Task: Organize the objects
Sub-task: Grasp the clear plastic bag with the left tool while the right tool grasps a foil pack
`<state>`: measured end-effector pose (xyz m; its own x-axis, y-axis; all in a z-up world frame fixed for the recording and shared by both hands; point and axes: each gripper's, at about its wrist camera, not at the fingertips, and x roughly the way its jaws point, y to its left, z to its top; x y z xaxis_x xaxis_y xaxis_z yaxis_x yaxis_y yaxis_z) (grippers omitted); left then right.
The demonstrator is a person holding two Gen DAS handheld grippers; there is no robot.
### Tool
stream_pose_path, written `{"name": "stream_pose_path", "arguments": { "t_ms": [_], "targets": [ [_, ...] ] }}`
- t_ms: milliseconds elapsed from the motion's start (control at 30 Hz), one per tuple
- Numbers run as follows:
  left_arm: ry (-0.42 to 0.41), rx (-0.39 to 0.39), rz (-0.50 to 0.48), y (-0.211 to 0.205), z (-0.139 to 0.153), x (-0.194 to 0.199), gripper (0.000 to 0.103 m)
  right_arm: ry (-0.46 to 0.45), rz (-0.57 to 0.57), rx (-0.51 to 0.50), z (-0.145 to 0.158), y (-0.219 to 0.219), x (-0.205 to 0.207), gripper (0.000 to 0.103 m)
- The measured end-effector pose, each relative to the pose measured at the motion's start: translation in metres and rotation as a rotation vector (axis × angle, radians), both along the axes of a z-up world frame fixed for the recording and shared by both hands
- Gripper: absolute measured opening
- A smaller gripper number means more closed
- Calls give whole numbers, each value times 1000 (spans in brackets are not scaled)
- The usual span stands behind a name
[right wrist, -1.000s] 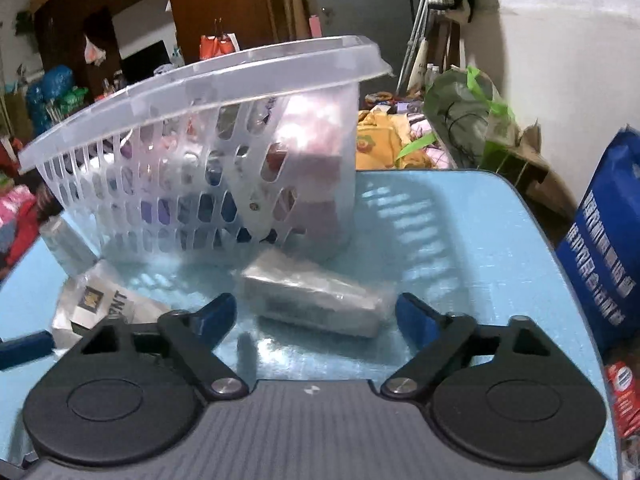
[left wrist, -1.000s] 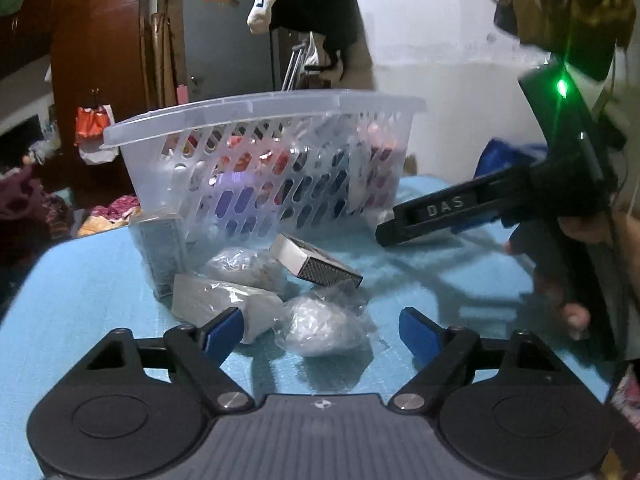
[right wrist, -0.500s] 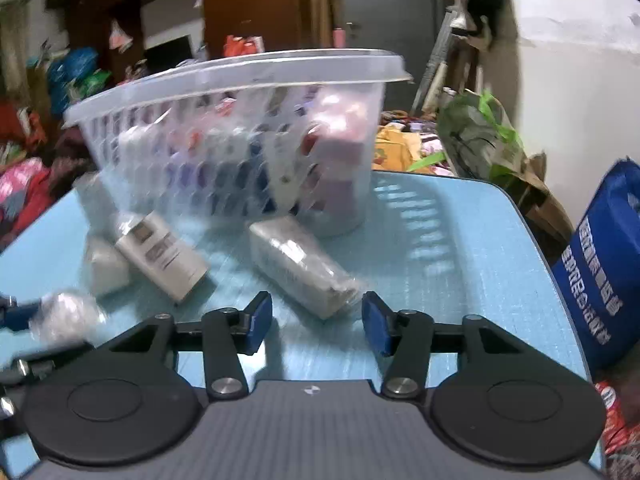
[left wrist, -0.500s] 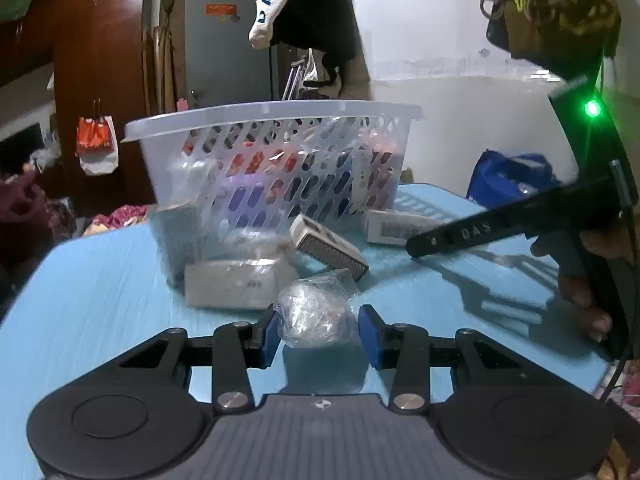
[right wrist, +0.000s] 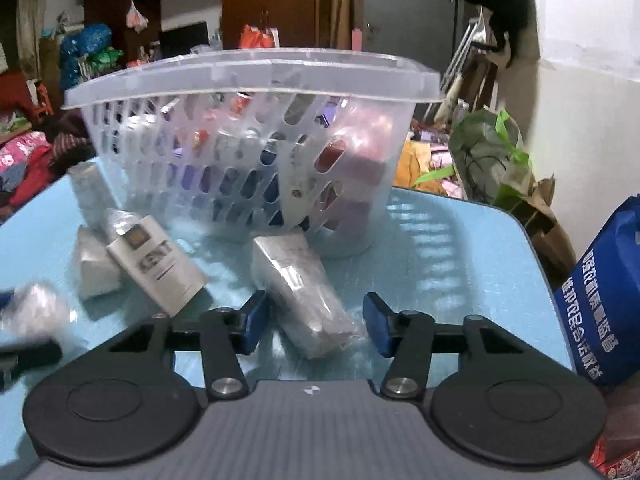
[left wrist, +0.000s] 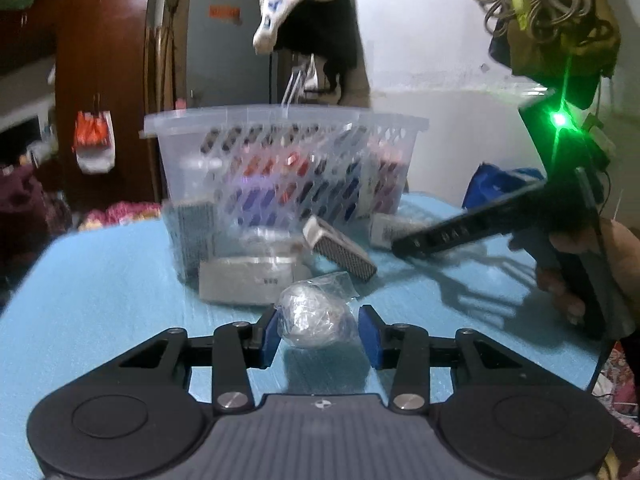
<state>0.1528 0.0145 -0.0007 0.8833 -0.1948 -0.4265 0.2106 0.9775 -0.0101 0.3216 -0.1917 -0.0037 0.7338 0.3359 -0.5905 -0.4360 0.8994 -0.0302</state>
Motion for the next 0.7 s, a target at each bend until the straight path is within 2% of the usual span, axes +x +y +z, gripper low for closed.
{"name": "stream_pose_path", "arguments": {
  "t_ms": [167, 433, 567, 700],
  "targets": [
    [-114, -32, -25, 3, 4, -21, 44, -98, 38, 91, 6, -13, -46, 54],
    [-174, -117, -19, 20, 1, -26, 44, -273, 105, 225, 11, -14, -104, 53],
    [-235, -156, -22, 28, 5, -33, 44, -339, 95, 243, 18, -6, -114, 52],
    [-301, -174, -25, 33, 36, -25, 44, -440, 72, 247, 49, 4, -103, 52]
  ]
}}
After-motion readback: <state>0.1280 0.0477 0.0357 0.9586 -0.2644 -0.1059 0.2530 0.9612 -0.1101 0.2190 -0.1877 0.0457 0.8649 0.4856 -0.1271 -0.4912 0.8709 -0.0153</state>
